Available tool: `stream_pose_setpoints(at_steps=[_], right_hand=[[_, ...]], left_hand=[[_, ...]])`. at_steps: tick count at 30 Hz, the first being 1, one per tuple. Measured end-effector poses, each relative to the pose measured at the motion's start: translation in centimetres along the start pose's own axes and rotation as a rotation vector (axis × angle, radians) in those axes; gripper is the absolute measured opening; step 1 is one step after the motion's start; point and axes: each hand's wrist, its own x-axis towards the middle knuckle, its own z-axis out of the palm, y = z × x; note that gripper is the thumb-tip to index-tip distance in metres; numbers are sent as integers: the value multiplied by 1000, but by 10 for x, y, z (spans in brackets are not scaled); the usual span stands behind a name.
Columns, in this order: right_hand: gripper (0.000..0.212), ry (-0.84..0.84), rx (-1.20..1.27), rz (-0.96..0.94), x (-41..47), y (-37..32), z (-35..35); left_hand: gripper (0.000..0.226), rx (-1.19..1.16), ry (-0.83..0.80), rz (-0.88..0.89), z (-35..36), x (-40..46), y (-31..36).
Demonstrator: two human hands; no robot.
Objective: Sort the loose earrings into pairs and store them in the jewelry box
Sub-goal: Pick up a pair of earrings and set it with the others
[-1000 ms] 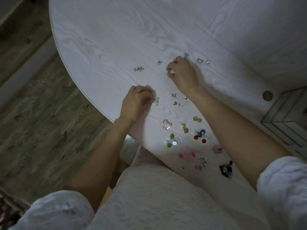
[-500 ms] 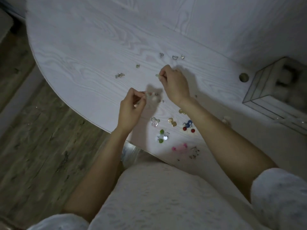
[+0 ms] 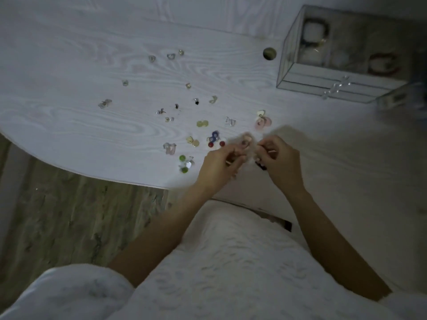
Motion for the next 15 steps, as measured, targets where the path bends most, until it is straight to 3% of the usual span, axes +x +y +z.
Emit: stream_pose_setpoints(at_steps=[4, 9, 15], right_hand=[[8, -2, -38, 72, -35, 32, -9], [9, 13, -154, -32, -58, 53, -2], [15, 5, -332, -135, -68, 64, 10]], left_hand=[[7, 90, -48, 41, 32, -21, -2], [13, 254, -2, 51, 56, -41, -18], [16, 410, 68, 204, 74, -53, -12]])
